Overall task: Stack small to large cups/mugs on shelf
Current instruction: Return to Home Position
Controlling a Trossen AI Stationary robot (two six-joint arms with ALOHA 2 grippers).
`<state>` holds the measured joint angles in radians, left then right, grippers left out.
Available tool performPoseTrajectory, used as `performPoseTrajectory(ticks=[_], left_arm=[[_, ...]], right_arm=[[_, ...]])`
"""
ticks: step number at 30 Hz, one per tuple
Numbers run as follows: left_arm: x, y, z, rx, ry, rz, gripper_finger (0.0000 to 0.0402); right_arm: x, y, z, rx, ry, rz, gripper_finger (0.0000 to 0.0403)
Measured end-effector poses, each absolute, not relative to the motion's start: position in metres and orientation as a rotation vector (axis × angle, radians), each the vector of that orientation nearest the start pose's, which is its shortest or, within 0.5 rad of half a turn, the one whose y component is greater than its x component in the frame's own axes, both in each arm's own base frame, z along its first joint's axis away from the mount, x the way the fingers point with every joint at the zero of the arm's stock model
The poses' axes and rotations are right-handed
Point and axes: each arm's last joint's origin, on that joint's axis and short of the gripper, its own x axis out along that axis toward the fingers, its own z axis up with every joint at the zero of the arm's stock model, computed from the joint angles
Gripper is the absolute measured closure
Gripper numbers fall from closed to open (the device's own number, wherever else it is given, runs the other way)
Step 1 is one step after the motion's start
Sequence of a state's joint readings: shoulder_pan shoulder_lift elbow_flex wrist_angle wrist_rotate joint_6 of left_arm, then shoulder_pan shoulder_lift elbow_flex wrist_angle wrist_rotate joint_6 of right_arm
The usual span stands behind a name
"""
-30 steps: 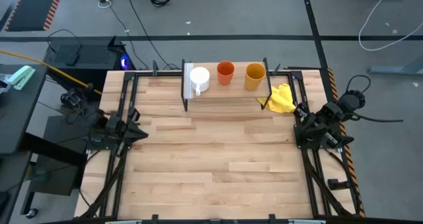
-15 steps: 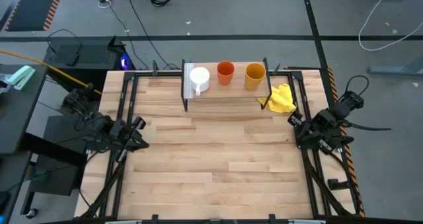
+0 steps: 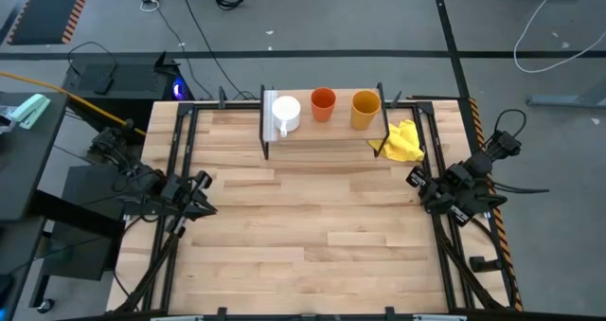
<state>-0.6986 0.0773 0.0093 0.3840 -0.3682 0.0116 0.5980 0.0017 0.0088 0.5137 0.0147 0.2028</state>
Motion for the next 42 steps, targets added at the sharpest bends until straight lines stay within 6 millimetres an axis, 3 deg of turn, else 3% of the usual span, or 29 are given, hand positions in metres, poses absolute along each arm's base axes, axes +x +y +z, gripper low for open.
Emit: performPoseTrajectory(ticks=[10, 19, 30, 42], left_arm=[[0.081, -0.054, 0.193, -0.130, -0.245, -0.326, 0.0378], [0.082, -0.055, 0.185, -0.030, -0.174, -0.306, 0.0367], [0.086, -0.048, 0.177, -0.024, -0.093, -0.105, 0.0378], [0.094, -0.031, 0.169, 0.061, -0.015, 0.096, 0.0367]], right_arm=[[0.070, 0.051, 0.210, 0.283, -0.422, 0.712, 0.0345], [0.076, 0.055, 0.192, 0.121, -0.259, 0.698, 0.0345], [0.084, 0.044, 0.188, 0.039, -0.233, 0.458, 0.0345], [0.095, 0.016, 0.180, -0.003, -0.153, 0.144, 0.0345]])
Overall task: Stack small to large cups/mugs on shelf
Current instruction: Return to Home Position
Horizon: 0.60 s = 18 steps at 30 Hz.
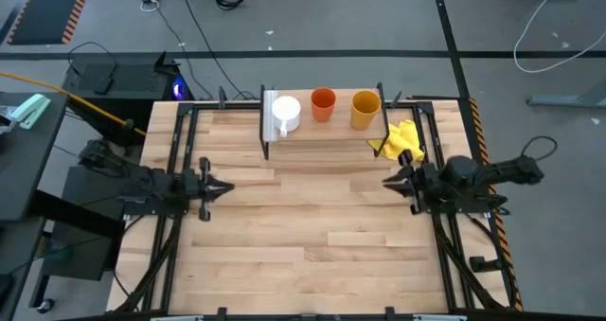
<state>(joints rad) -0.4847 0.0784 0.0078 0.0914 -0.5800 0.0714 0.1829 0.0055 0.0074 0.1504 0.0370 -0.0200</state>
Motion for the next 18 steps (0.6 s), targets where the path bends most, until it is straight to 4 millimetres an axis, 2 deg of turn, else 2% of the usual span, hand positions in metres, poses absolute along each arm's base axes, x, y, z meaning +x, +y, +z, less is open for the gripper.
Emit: performPoseTrajectory(ticks=[8, 18], left_arm=[[0.096, -0.020, 0.168, 0.030, -0.010, 0.231, 0.0378], [0.097, -0.018, 0.168, 0.031, -0.007, 0.250, 0.0369]], right_arm=[[0.097, -0.002, 0.174, 0.008, -0.087, -0.076, 0.0345], [0.097, -0.007, 0.170, 0.001, -0.047, -0.126, 0.0345]])
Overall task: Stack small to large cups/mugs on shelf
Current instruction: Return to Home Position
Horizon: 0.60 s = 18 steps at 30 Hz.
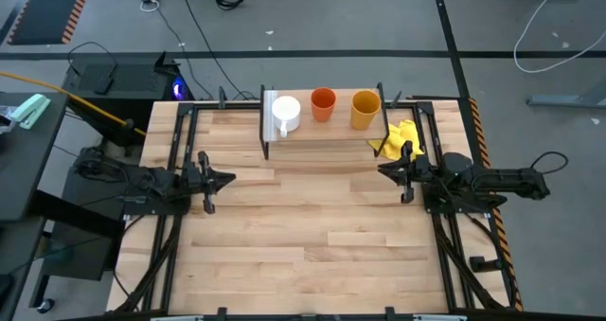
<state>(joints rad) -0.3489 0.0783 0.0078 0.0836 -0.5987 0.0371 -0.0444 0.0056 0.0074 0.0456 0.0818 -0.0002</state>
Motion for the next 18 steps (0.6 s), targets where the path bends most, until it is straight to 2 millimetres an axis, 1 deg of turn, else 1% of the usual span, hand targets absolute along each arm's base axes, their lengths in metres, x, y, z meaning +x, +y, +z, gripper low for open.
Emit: performPoseTrajectory(ticks=[6, 18], left_arm=[[0.0968, -0.0179, 0.1684, -0.050, -0.023, 0.249, 0.0366], [0.0968, -0.0178, 0.1695, -0.055, -0.034, 0.250, 0.0375]], right_arm=[[0.0972, -0.0067, 0.1700, 0.000, -0.047, -0.126, 0.0345], [0.0972, -0.0067, 0.1700, -0.001, -0.047, -0.126, 0.0345]])
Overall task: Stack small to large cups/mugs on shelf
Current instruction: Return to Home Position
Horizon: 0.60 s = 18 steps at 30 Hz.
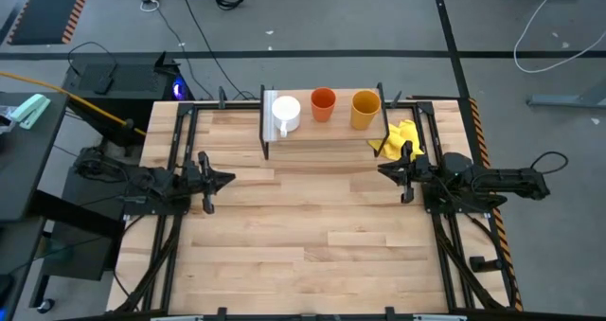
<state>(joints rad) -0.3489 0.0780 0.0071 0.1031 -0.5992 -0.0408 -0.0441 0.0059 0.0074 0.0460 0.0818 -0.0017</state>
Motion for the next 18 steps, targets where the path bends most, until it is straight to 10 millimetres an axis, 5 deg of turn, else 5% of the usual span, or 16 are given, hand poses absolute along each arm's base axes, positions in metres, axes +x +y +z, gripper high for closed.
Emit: performPoseTrajectory(ticks=[18], left_arm=[[0.0968, -0.0178, 0.1698, -0.056, -0.036, 0.250, 0.0376]], right_arm=[[0.0972, -0.0067, 0.1702, -0.001, -0.048, -0.126, 0.0345]])
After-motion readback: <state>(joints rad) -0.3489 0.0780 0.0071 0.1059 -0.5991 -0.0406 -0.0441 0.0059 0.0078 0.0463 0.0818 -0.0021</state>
